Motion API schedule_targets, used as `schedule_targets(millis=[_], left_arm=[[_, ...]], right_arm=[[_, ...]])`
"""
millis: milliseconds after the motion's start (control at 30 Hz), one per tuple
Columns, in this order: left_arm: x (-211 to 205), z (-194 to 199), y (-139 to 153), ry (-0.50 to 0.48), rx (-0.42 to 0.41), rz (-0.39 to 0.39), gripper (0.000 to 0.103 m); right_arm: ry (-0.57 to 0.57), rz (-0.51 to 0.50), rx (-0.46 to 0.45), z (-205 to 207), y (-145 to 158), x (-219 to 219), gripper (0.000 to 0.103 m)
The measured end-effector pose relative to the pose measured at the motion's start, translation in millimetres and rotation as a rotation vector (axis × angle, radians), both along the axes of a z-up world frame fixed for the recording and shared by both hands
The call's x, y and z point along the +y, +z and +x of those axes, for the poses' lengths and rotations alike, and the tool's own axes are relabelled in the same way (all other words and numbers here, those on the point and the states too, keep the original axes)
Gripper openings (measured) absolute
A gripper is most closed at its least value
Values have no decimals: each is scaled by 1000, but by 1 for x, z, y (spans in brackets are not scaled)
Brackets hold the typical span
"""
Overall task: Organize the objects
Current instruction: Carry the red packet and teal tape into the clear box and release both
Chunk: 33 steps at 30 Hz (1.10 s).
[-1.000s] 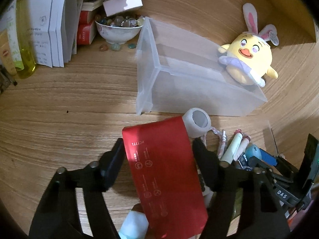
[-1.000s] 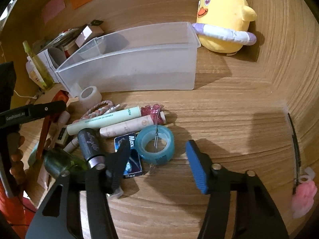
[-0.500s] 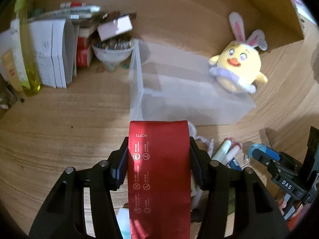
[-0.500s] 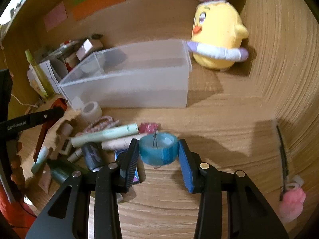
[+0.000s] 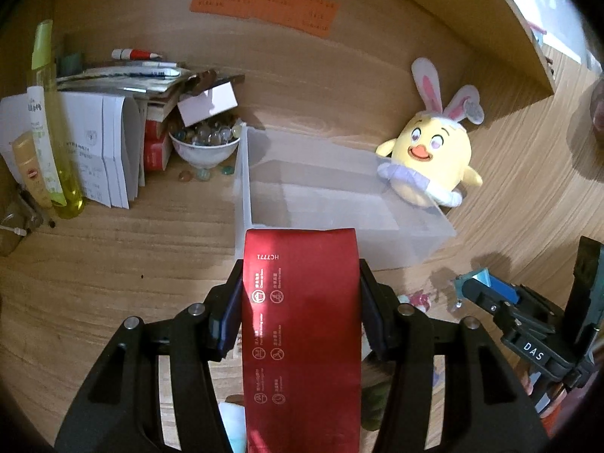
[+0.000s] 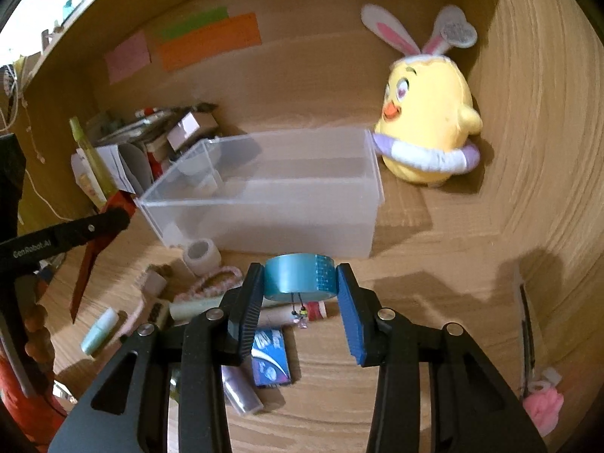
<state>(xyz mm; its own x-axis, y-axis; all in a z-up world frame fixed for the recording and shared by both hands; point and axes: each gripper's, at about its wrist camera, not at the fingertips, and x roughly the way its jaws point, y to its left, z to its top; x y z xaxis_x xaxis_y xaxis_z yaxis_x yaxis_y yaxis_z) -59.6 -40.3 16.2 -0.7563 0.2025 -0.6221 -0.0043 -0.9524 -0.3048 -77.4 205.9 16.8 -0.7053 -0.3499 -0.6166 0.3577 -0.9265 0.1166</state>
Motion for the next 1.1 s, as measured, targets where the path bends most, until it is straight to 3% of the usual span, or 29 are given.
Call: schedule_targets(millis=[300,733,1100], left_arm=[[-2,-4,11,7,24,8,54],[-5,-25,21,-5,25,9,54],[-5,-67,29,-36,-1,19,54]], right_arm=[[41,-5,45,-7,14,-9,35],[75,5,4,-52,10,-13,35],[90,52,-15,-81,3,-23,35]])
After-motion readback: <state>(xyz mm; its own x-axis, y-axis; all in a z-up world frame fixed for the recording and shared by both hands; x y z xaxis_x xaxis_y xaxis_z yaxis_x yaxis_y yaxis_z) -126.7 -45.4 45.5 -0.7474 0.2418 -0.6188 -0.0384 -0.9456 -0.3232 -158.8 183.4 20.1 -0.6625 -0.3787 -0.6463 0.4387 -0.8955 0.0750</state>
